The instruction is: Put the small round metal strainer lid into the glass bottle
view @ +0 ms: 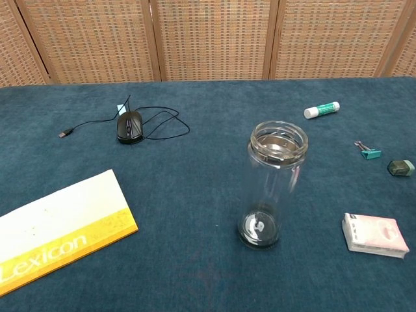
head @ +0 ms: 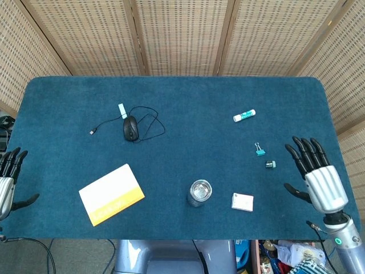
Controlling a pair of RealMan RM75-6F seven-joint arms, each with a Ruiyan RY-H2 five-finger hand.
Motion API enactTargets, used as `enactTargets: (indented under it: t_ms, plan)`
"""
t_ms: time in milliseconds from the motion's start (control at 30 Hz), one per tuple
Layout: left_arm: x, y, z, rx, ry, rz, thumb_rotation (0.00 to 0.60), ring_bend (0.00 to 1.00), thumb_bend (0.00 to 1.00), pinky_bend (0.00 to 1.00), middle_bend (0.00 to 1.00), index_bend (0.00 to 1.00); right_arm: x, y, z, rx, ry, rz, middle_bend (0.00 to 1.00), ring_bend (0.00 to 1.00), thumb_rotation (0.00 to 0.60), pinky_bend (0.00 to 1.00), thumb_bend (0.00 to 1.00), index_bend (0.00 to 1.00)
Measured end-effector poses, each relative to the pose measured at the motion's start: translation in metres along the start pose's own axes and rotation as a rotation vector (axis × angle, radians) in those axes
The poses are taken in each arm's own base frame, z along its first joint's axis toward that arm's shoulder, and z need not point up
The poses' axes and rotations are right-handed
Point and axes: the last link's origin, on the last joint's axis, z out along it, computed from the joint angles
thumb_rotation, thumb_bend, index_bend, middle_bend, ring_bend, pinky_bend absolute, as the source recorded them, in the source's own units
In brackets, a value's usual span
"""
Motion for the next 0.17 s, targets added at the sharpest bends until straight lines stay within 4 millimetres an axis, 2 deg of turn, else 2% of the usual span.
enactTargets:
  t_ms: [167]
  plan:
    - [0.002, -0.001, -0.001, -0.004, 0.006, -0.008, 0.600, 0.00, 0.05, 0.00, 0.00, 0.00, -0.015, 0.003, -0.029, -0.075, 0.007, -0.028, 0.00, 0.00, 0.600, 0.00, 0.00, 0.00]
